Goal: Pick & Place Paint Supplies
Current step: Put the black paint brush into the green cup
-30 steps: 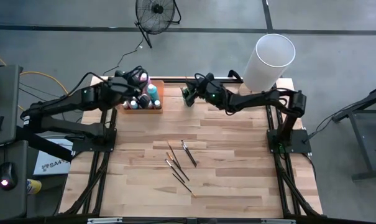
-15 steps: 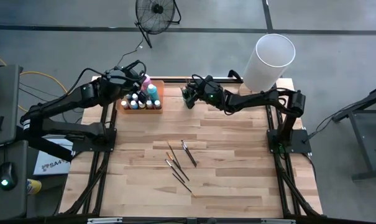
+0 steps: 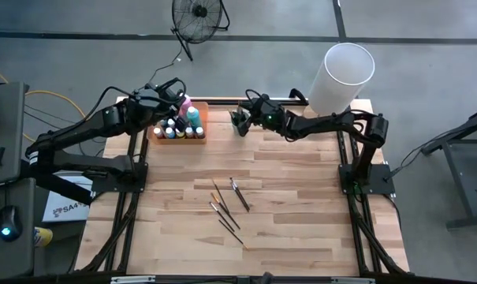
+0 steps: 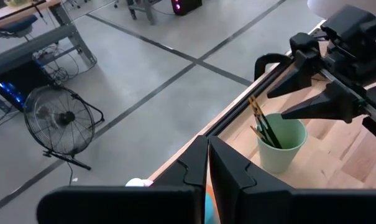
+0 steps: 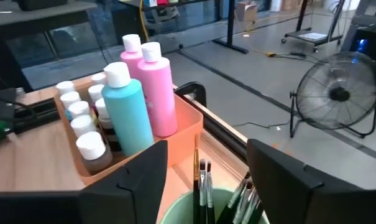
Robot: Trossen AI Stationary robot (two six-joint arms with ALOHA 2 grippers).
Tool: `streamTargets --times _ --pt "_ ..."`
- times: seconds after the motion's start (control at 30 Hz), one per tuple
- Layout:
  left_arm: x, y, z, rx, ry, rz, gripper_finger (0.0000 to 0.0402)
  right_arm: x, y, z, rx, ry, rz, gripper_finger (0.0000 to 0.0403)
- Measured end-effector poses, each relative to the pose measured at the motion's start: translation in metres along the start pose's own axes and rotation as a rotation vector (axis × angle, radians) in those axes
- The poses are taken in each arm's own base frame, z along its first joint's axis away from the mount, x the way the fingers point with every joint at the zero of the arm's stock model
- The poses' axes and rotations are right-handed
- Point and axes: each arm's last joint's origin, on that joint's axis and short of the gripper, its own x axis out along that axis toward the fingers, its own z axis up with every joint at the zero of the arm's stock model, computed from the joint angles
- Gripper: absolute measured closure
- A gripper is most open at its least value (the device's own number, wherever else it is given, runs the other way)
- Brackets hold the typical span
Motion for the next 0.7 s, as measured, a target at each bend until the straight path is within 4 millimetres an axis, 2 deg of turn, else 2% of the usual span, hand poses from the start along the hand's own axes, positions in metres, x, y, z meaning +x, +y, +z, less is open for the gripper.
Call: streamTargets --times 0.13,0.27,0.5,0.7 --pt "0.000 0.000 0.000 -0.008 0.000 -0.006 0.0389 -0.009 0.002 0.013 -0.006 -0.032 0.010 0.0182" --pt "-0.004 0.001 0.001 -0.063 -0.014 -0.025 0.0371 -0.031 0.004 0.037 0.004 -0.037 0.019 0.0182" --pt "-0.014 0.005 0.001 -0.130 -0.031 -0.107 0.0309 -0.089 0.013 0.071 -0.010 0.052 0.082 0.0183" --pt "-0.016 -0.001 -0.001 -0.107 0.002 -0.323 0.0290 -0.145 0.024 0.086 0.128 0.150 0.168 0.0183"
